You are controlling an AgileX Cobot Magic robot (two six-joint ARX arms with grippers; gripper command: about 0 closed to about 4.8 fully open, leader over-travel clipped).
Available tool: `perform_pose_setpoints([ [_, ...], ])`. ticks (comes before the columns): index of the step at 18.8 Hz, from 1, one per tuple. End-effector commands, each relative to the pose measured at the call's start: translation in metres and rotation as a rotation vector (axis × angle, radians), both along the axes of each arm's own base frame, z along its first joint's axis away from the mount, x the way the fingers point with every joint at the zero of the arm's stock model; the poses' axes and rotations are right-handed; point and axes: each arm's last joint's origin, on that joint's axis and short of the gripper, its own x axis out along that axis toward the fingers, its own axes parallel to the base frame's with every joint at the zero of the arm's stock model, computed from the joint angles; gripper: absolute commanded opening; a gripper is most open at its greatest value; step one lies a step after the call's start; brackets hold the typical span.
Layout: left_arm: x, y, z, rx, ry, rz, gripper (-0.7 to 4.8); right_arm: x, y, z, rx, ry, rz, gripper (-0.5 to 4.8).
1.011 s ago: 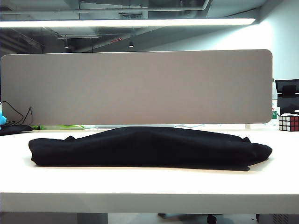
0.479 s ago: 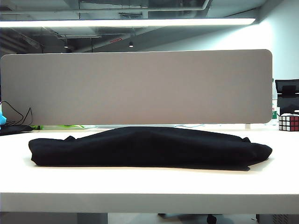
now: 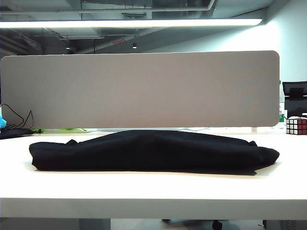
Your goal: Fold the bottom side of the T-shirt horizontally towards the center, about one-third of the way, then fold the sleeve back towards the center, creating a straight line along the edge of the T-shirt, and finally fold the bottom of the T-shirt up towards the top, creating a neat rectangle.
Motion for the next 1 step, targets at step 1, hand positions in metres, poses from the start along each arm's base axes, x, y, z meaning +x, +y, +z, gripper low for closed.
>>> perform_pose_setpoints([
  [1, -0.0004, -0.0001, 0.0020, 0.003, -0.010, -0.004, -0.06, 0.0003, 0.0001, -0.0003, 0.004, -0.012, 0.001, -0.06],
])
